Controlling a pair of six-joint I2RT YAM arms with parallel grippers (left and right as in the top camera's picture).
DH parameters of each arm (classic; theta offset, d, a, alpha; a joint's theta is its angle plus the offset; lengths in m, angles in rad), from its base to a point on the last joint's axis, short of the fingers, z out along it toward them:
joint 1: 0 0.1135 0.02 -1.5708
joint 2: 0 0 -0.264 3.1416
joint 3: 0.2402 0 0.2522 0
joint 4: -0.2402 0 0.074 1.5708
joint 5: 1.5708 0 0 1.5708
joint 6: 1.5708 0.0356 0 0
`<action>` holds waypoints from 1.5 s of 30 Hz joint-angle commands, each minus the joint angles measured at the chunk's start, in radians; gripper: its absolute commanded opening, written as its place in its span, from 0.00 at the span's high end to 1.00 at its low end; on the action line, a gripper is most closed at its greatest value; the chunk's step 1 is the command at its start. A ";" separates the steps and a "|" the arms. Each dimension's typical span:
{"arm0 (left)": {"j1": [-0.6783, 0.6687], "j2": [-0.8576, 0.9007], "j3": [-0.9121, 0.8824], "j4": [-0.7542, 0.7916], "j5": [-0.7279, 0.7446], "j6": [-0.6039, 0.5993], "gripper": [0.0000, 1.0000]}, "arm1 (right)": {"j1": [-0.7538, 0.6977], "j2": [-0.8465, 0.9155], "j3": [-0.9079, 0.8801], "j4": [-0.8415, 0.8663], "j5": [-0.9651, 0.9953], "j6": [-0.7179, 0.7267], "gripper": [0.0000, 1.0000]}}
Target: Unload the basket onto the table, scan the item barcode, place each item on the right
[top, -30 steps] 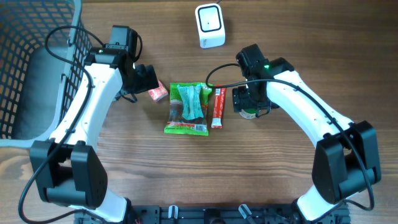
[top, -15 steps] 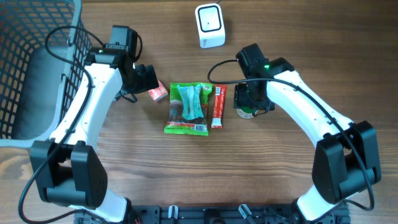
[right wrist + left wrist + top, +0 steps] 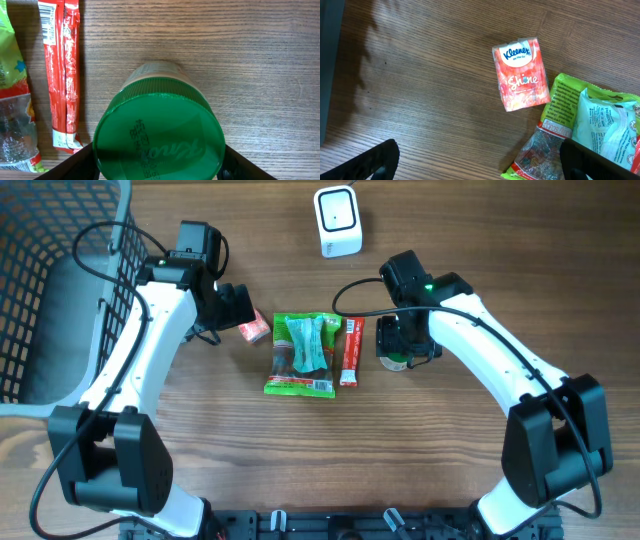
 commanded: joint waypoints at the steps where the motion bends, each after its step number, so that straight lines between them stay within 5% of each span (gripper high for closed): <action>1: 0.001 -0.013 0.013 0.000 0.001 0.012 0.00 | 0.002 0.013 0.000 0.042 0.020 -0.151 0.31; 4: 0.001 -0.013 0.013 0.000 0.001 0.012 0.00 | 0.002 0.013 0.000 0.047 0.020 -0.203 0.25; 6: 0.001 -0.013 0.013 0.000 0.001 0.012 0.00 | 0.002 0.008 0.003 0.043 0.019 -0.163 0.04; 10: 0.001 -0.013 0.013 0.000 0.001 0.012 0.00 | -0.006 -0.002 0.098 -0.032 0.017 -0.130 0.00; 14: 0.001 -0.013 0.013 0.000 0.001 0.012 0.00 | -0.051 -0.002 0.209 -0.091 -0.176 -0.090 0.00; 19: 0.001 -0.013 0.013 0.000 0.001 0.012 0.00 | -0.055 0.038 0.184 -0.112 -0.080 -0.015 0.00; 34: 0.001 -0.013 0.013 0.000 0.001 0.012 0.00 | -0.049 0.097 -0.006 0.097 -0.080 -0.045 0.09; 38: 0.001 -0.013 0.013 0.000 0.001 0.012 0.00 | -0.049 0.097 -0.046 0.158 -0.072 -0.072 0.21; 45: 0.001 -0.013 0.013 0.000 0.001 0.012 0.00 | -0.049 0.097 -0.046 0.150 -0.053 -0.099 0.20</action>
